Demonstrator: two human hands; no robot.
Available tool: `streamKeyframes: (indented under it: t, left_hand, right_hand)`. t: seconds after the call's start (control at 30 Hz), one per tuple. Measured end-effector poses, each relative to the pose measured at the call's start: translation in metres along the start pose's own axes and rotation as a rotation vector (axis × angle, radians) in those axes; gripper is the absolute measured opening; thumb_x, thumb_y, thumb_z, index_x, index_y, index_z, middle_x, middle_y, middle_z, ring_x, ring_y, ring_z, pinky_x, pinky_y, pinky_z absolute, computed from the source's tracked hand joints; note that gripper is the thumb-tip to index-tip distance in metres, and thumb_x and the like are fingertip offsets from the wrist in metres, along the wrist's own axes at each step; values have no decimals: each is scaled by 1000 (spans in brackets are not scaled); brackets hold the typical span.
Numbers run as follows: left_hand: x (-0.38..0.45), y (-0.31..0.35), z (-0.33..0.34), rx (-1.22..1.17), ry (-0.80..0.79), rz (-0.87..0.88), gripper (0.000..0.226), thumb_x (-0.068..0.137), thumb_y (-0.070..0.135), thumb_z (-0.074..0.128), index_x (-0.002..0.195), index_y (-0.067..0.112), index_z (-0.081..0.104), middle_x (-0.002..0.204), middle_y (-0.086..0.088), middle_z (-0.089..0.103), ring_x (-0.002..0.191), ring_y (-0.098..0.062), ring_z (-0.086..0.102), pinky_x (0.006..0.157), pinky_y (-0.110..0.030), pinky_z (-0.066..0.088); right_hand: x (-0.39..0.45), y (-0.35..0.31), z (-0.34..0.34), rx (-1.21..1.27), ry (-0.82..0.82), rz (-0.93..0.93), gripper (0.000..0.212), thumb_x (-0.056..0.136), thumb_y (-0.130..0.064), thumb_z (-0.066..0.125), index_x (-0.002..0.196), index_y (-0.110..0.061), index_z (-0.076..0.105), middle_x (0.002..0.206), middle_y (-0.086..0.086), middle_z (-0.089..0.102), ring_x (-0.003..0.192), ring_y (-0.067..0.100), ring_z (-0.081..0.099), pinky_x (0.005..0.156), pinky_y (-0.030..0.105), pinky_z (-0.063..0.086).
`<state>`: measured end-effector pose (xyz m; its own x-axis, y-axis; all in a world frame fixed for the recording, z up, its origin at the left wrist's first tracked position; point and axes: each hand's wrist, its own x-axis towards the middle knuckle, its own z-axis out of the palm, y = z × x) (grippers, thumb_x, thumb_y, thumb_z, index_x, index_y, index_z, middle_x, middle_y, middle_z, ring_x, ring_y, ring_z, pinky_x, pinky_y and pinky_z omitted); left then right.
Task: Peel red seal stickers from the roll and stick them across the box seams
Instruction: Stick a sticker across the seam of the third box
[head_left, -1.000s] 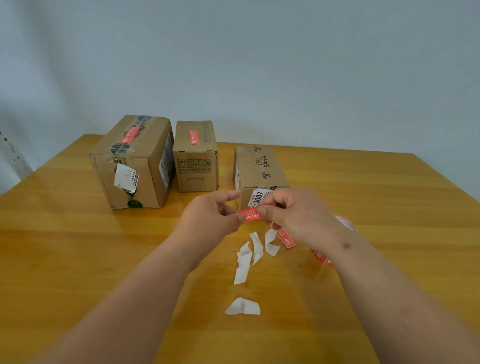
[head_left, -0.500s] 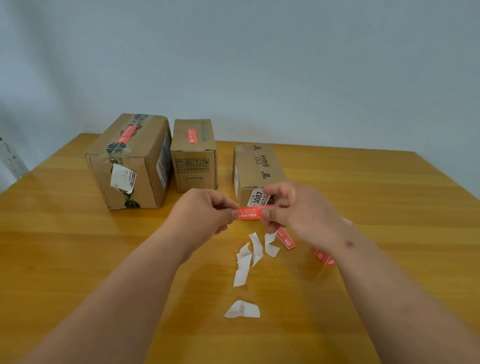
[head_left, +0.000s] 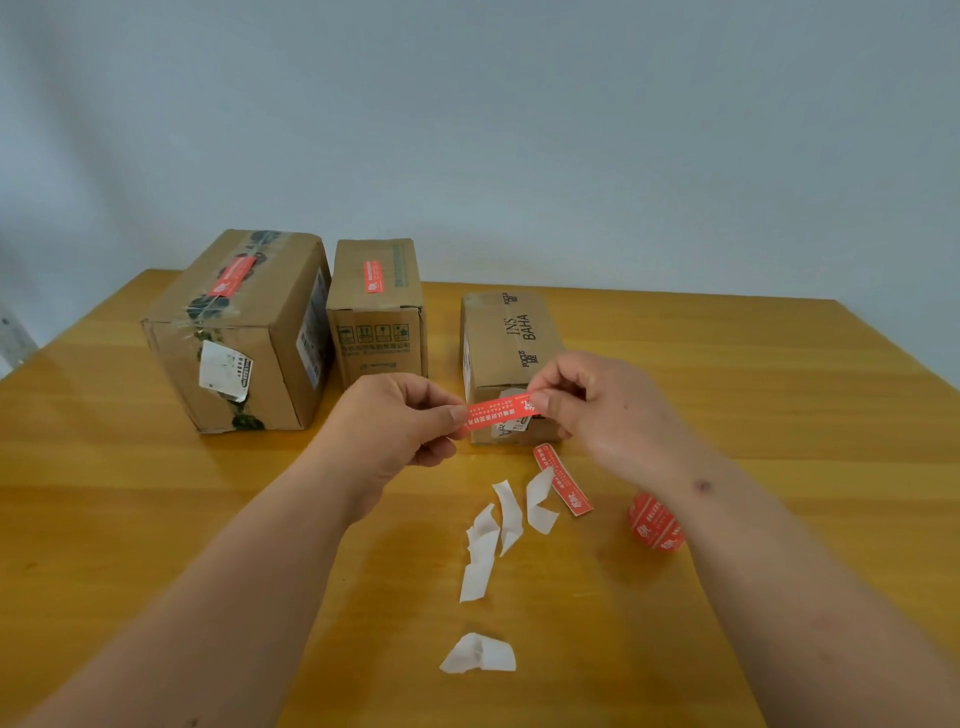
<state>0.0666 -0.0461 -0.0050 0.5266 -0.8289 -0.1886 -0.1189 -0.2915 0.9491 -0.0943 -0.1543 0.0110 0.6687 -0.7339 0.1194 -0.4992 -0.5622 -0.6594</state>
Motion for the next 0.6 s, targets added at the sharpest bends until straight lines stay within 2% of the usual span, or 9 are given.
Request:
streamKeyframes:
  t: [0.07, 0.13, 0.23, 0.3, 0.37, 0.4, 0.47, 0.53, 0.6]
  left_hand:
    - [5, 2, 4, 105, 96, 72, 15, 93, 17, 62, 102, 19, 73, 81, -3, 73, 65, -12, 64, 65, -26, 57]
    - [11, 4, 8, 111, 195, 125, 26, 96, 16, 58, 120, 21, 67, 83, 0, 73, 67, -13, 66, 67, -29, 59]
    - [18, 4, 12, 53, 251, 111, 33, 99, 15, 52, 131, 22, 59, 92, 4, 70, 76, -14, 67, 71, -32, 59]
    - [22, 3, 17, -27, 228, 63, 36, 99, 17, 51, 134, 25, 55, 102, 7, 67, 88, -11, 63, 74, -30, 57]
    - [25, 1, 22, -72, 174, 21, 38, 99, 21, 51, 137, 28, 51, 116, 10, 64, 102, -7, 59, 87, -32, 54]
    - [27, 0, 26, -80, 144, 7, 39, 100, 23, 50, 138, 30, 50, 118, 13, 62, 104, -5, 56, 93, -33, 51]
    - [28, 0, 33, -101, 88, -10, 38, 101, 25, 47, 138, 33, 48, 107, 24, 59, 97, 3, 52, 99, -32, 45]
    - [29, 0, 38, -137, 49, -30, 36, 102, 27, 44, 137, 36, 49, 101, 28, 56, 88, 9, 48, 95, -29, 42]
    - [30, -1, 39, -172, 43, -39, 37, 102, 29, 44, 138, 37, 48, 103, 26, 58, 87, 10, 49, 91, -27, 42]
  right_hand:
    - [5, 3, 0, 25, 36, 3, 15, 93, -27, 57, 80, -33, 64, 78, -11, 66, 74, 10, 62, 62, 25, 49]
    - [10, 4, 2, 57, 74, 15, 15, 93, -27, 58, 81, -33, 65, 77, -15, 64, 70, 0, 58, 56, 15, 40]
    - [18, 8, 2, 186, 183, 84, 13, 93, -24, 58, 82, -28, 64, 81, -16, 61, 74, -1, 54, 59, 18, 36]
    - [23, 10, 1, 279, 256, 136, 13, 92, -23, 59, 80, -28, 63, 94, -11, 60, 89, 5, 53, 69, 22, 37]
    - [28, 11, 1, 363, 270, 188, 14, 91, -25, 61, 78, -29, 63, 109, -7, 56, 101, 8, 50, 75, 24, 34]
    - [30, 12, 1, 409, 255, 220, 14, 91, -25, 60, 78, -29, 63, 109, -7, 57, 98, 6, 50, 72, 23, 33]
    - [34, 14, 6, 485, 210, 291, 13, 93, -24, 58, 80, -26, 61, 99, -10, 60, 85, 0, 48, 62, 20, 31]
    - [36, 15, 13, 550, 177, 338, 13, 94, -22, 56, 82, -24, 61, 89, -7, 62, 78, 7, 51, 61, 23, 34]
    - [36, 15, 20, 603, 170, 357, 15, 93, -21, 56, 79, -24, 60, 87, -3, 64, 79, 14, 55, 66, 28, 42]
